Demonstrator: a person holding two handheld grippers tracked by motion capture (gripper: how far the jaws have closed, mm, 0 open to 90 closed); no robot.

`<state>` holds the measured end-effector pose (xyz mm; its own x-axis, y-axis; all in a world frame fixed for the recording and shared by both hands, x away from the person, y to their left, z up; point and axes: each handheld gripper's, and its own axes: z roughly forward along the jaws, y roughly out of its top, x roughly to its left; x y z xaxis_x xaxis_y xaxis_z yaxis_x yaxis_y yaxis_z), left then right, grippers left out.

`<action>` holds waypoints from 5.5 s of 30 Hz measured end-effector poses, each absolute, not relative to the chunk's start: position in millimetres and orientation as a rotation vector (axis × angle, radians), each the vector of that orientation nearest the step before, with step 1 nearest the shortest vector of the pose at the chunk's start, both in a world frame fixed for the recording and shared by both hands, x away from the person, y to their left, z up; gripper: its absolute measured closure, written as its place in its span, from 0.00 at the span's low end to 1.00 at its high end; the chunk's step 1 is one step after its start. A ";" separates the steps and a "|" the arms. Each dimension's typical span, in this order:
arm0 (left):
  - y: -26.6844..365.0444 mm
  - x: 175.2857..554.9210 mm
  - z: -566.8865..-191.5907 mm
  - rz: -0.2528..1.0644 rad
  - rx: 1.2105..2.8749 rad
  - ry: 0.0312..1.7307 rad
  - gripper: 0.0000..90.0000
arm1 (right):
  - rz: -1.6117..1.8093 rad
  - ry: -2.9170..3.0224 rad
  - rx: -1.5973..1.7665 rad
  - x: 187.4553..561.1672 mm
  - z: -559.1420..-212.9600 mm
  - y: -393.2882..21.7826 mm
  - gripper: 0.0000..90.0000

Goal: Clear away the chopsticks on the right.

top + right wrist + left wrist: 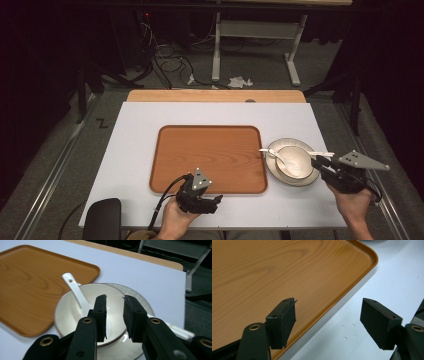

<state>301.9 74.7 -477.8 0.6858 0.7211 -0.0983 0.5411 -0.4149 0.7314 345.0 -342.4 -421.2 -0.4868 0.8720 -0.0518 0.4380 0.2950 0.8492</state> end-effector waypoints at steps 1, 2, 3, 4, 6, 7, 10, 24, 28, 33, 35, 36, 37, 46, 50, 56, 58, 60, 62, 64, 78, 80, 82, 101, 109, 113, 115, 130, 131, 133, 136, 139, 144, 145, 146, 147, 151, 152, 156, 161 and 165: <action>75.1 301.4 -477.7 0.299 2.121 0.965 0.32 | 1.088 2.054 1.170 348.3 -419.2 -344.8 0.82; 75.7 300.8 -477.7 0.303 2.118 0.968 0.32 | 1.061 2.060 1.172 357.0 -415.8 -351.3 0.83; 77.4 299.8 -477.3 0.306 2.113 0.973 0.32 | 1.052 2.061 1.187 359.5 -414.9 -353.0 0.84; 77.4 299.8 -477.3 0.306 2.113 0.973 0.32 | 1.052 2.061 1.187 359.5 -414.9 -353.0 0.84; 79.4 299.0 -477.1 0.309 2.107 0.983 0.32 | 1.015 2.083 1.188 369.1 -413.5 -358.7 0.84; 80.4 298.2 -477.4 0.313 2.104 0.993 0.32 | 1.005 2.091 1.191 372.2 -413.6 -360.3 0.84; 81.9 296.5 -478.2 0.315 2.103 1.007 0.32 | 0.983 2.120 1.227 385.7 -419.0 -366.0 0.85; 95.0 284.1 -481.2 0.355 2.073 1.103 0.32 | 0.835 2.270 1.248 434.8 -445.4 -375.6 0.84; 98.0 280.8 -482.5 0.363 2.067 1.131 0.32 | 0.802 2.318 1.251 446.0 -453.3 -376.2 0.84; 101.8 277.4 -483.6 0.373 2.054 1.162 0.32 | 0.822 2.336 1.259 453.8 -457.6 -379.3 0.83; 103.3 275.4 -484.1 0.378 2.049 1.176 0.32 | 0.814 2.353 1.251 456.5 -457.4 -378.8 0.84; 103.7 274.8 -484.2 0.381 2.048 1.180 0.32 | 0.808 2.361 1.250 457.9 -457.5 -378.2 0.84; 103.7 274.8 -484.2 0.381 2.048 1.180 0.32 | 0.802 2.369 1.251 459.2 -457.5 -377.4 0.83; 107.4 271.1 -485.3 0.393 2.039 1.211 0.32 | 0.786 2.430 1.193 470.1 -459.2 -366.2 0.84; 108.3 270.0 -485.5 0.395 2.034 1.218 0.32 | 0.774 2.456 1.169 474.4 -458.9 -361.3 0.84; 108.3 269.2 -486.1 0.397 2.038 1.221 0.32 | 0.732 2.494 1.146 480.9 -459.2 -356.3 0.85; 108.3 269.3 -486.3 0.397 2.039 1.221 0.32 | 0.721 2.497 1.130 483.1 -459.5 -355.1 0.86; 108.3 269.7 -486.4 0.395 2.041 1.220 0.32 | 0.708 2.506 1.115 483.8 -459.2 -355.2 0.88; 108.2 269.9 -486.6 0.395 2.041 1.220 0.32 | 0.710 2.507 1.110 484.3 -459.3 -355.2 0.89; 107.8 270.2 -486.8 0.395 2.043 1.220 0.32 | 0.701 2.500 1.105 484.4 -459.8 -354.6 0.91; 104.9 271.6 -486.2 0.391 2.062 1.191 0.32 | 0.755 2.434 1.093 476.6 -456.5 -358.1 0.95; 103.9 272.4 -486.2 0.386 2.065 1.184 0.32 | 0.776 2.423 1.100 472.8 -452.1 -358.7 0.95; 101.8 273.5 -486.6 0.374 2.070 1.176 0.32 | 0.797 2.403 1.095 468.4 -447.2 -359.5 0.95; 90.1 290.8 -479.5 0.325 2.087 1.054 0.32 | 0.914 2.309 1.033 394.9 -405.0 -347.6 0.95; 83.9 298.5 -476.6 0.305 2.107 0.993 0.32 | 0.950 2.293 1.025 366.9 -402.3 -339.7 0.95; 80.0 302.3 -476.6 0.289 2.115 0.971 0.32 | 0.968 2.297 1.017 349.6 -403.0 -331.6 0.95; 79.4 303.0 -476.4 0.285 2.116 0.966 0.32 | 0.968 2.306 1.011 344.3 -403.5 -327.8 0.95; 73.1 308.9 -476.2 0.264 2.134 0.927 0.32 | 0.981 2.387 0.989 326.1 -420.4 -279.7 0.95; 73.0 308.8 -476.3 0.265 2.135 0.929 0.32 | 0.983 2.396 0.983 326.3 -421.7 -276.7 0.95; 72.7 308.8 -476.6 0.266 2.138 0.929 0.32 | 0.983 2.414 0.978 327.4 -425.1 -266.9 0.95; 71.8 308.1 -477.2 0.274 2.143 0.934 0.32 | 0.992 2.436 0.966 331.4 -429.7 -254.4 0.95; 71.8 307.6 -477.6 0.279 2.147 0.933 0.32 | 1.001 2.452 0.967 335.9 -434.6 -242.6 0.95; 73.3 307.1 -477.0 0.282 2.142 0.936 0.32 | 1.006 2.469 0.987 346.7 -443.4 -221.9 0.95; 73.6 306.9 -477.0 0.282 2.142 0.938 0.32 | 1.006 2.473 0.985 349.0 -444.8 -218.2 0.95; 73.7 306.7 -477.0 0.283 2.142 0.939 0.32 | 1.011 2.476 0.998 352.0 -446.9 -214.6 0.95; 73.8 306.4 -477.1 0.285 2.143 0.940 0.32 | 1.006 2.478 1.001 354.3 -448.6 -212.1 0.95; 75.4 304.7 -477.4 0.291 2.142 0.951 0.32 | 0.980 2.483 1.021 363.8 -455.2 -204.1 0.95; 75.8 304.3 -477.5 0.291 2.140 0.953 0.32 | 0.984 2.482 1.023 365.6 -456.2 -202.8 0.95; 78.7 301.5 -477.6 0.302 2.135 0.970 0.32 | 0.967 2.497 1.043 377.0 -463.3 -193.6 0.95; 83.5 297.7 -478.4 0.317 2.127 1.006 0.32 | 0.932 2.515 1.047 386.5 -471.2 -186.3 0.95; 87.8 293.9 -479.2 0.327 2.115 1.037 0.32 | 0.907 2.536 1.050 394.9 -476.6 -180.4 0.95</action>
<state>293.9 87.8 -479.2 0.6398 0.7632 -0.0907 0.5727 -0.3947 0.7185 394.9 -180.4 -476.6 -0.7088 0.7053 0.0067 0.5495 0.5462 0.6322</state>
